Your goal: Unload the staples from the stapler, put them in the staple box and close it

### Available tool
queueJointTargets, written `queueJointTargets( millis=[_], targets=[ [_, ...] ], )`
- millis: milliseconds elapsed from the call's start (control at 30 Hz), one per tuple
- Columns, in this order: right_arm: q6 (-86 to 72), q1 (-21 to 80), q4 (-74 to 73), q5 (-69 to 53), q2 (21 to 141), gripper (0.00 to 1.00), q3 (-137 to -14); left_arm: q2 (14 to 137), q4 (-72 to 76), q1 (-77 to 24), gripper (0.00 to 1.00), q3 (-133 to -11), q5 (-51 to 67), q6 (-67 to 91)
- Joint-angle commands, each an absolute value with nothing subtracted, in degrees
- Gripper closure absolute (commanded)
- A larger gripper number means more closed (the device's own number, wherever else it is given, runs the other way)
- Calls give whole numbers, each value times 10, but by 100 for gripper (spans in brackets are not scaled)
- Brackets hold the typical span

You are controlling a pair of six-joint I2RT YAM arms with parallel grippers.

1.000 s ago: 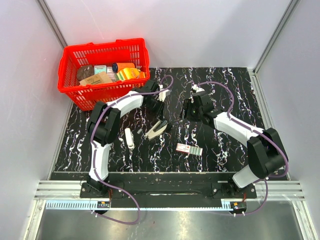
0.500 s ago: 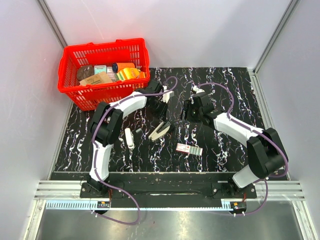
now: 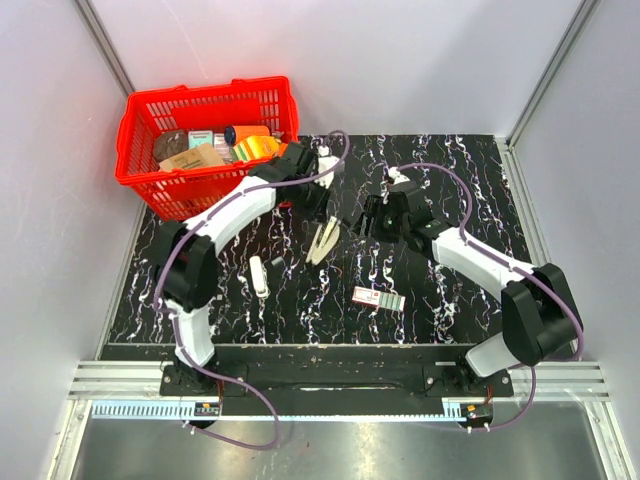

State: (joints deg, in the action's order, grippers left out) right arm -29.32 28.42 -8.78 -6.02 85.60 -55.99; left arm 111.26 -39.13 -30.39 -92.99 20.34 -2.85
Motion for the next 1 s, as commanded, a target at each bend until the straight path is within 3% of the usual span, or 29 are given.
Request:
queueJointTargets(
  millis=[0,267,633,967],
  targets=[
    [-344,282,-13,-136,838,32,-546,1016,-393,-305,100,-962,192,-50],
    [-367,281,162,-200,805,23,-472,961,-425,-292,100,-949,205,-62],
    [-310,282,334,-297,818,21,-438,934,-474,-273,100,-947,276,-97],
    [-418,279,244,-243,861,24,-497,875,-471,-280,100,-897,266,-174]
  ],
)
